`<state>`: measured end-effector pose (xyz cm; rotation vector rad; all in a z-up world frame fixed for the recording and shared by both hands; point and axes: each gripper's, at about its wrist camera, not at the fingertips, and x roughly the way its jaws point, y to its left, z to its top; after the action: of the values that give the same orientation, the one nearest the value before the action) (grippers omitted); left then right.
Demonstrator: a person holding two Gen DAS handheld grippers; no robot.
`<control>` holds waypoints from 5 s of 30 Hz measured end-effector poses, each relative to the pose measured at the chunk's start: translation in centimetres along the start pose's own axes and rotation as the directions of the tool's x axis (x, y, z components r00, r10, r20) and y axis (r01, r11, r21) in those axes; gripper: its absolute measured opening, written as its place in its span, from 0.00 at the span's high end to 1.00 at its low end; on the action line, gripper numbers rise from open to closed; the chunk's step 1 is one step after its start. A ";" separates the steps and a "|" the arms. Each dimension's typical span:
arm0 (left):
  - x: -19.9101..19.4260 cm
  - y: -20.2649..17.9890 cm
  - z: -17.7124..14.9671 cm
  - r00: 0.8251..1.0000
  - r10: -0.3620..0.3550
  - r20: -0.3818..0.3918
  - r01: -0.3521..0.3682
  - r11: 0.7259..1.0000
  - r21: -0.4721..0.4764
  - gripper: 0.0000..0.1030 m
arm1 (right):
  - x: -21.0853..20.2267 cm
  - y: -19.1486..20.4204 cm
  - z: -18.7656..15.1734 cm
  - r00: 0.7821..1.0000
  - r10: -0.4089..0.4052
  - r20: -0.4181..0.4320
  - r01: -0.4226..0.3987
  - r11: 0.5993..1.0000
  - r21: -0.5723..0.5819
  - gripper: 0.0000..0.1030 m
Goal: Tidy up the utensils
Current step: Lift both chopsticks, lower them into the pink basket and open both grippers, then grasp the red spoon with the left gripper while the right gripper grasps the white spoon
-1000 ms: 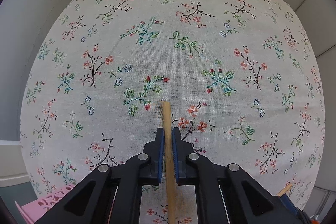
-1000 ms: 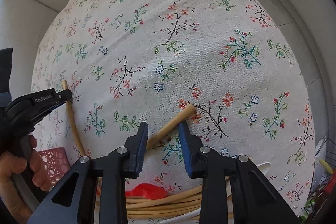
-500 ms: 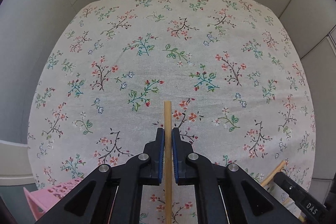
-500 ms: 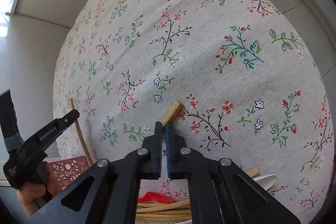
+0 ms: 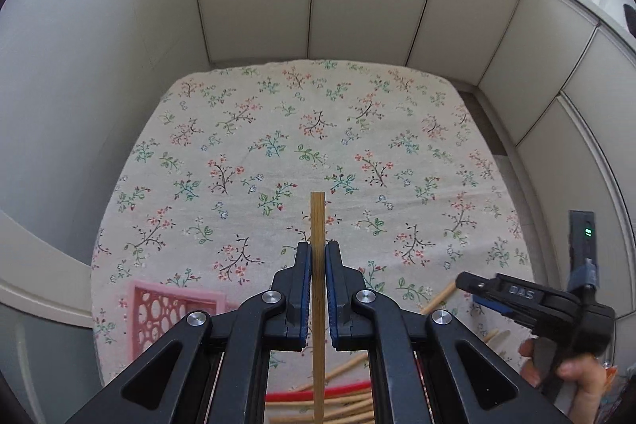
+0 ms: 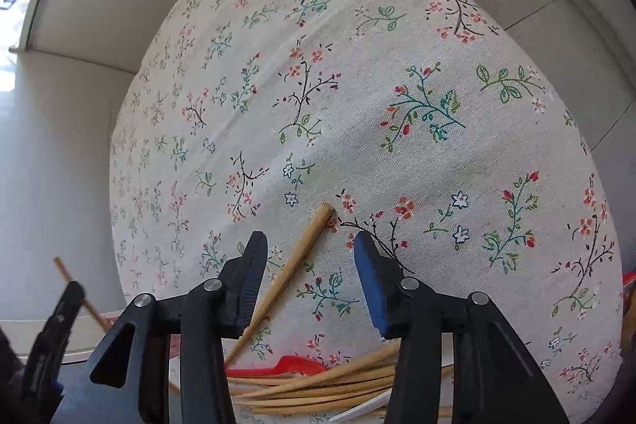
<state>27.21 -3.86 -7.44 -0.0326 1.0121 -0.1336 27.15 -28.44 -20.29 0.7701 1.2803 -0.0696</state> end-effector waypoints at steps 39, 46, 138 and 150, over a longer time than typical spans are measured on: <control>-15.0 11.2 -7.1 0.862 0.050 0.504 0.056 0.980 -0.193 0.93 | -9.4 6.7 -4.4 0.948 0.211 0.236 -0.173 0.970 -0.172 0.93; -17.3 12.6 -7.7 0.719 0.157 0.677 0.069 0.953 -0.295 0.93 | -15.7 10.2 -7.5 0.863 0.308 0.401 -0.174 0.925 -0.337 0.93; 5.9 -6.8 -12.0 0.967 -0.136 -0.217 0.179 0.965 0.192 0.51 | -10.9 -6.5 -8.2 0.993 -0.121 0.013 0.121 0.973 -0.197 0.33; 10.0 -10.0 -10.9 0.963 -0.119 -0.240 0.188 0.938 0.291 0.56 | -8.4 -7.6 -6.2 0.991 -0.122 -0.050 0.113 0.980 -0.164 0.33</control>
<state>22.27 -14.62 -20.78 0.1955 1.1996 -0.4487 15.90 -33.77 -17.06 0.5614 1.3706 -0.0379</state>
